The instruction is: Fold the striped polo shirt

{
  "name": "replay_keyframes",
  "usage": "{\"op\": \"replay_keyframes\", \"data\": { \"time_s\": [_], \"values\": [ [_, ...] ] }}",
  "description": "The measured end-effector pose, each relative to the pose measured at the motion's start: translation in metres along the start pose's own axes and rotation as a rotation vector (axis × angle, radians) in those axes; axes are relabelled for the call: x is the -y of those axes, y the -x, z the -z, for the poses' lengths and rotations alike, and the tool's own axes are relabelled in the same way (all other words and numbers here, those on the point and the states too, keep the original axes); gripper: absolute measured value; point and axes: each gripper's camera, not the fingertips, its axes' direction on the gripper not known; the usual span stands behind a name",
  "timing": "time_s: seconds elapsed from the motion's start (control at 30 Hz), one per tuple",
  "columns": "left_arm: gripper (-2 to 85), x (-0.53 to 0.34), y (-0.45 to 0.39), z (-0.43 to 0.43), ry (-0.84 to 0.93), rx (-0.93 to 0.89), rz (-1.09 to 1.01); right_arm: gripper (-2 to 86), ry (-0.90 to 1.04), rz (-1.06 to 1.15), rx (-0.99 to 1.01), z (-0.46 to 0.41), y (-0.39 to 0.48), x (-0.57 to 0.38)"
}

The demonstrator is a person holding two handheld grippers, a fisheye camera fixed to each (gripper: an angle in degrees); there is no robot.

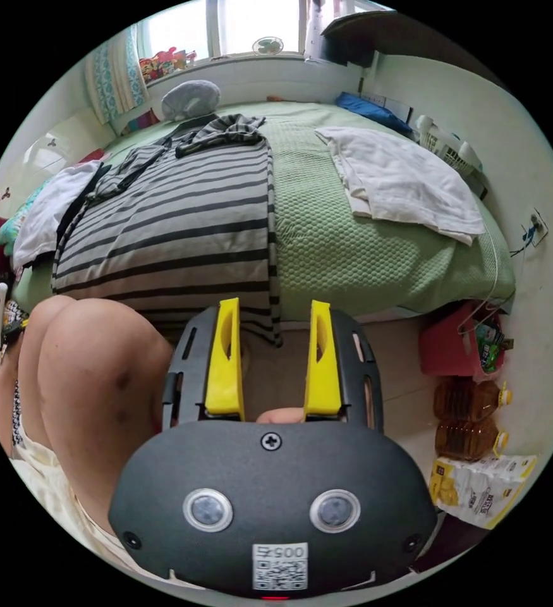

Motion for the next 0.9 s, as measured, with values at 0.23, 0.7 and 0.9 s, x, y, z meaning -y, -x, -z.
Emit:
{"op": "replay_keyframes", "data": {
  "time_s": [0.23,0.7,0.9],
  "values": [
    [13.6,-0.008,0.007,-0.007,0.013,-0.005,0.015,14.1,0.020,0.015,0.054,-0.014,-0.007,-0.006],
    [11.1,-0.021,0.019,-0.005,0.060,-0.001,0.030,11.5,0.080,0.060,0.018,-0.051,-0.016,-0.004],
    [3.4,-0.025,0.024,0.004,0.070,0.052,0.058,6.7,0.105,0.029,0.058,-0.056,-0.031,-0.005]
  ]
}}
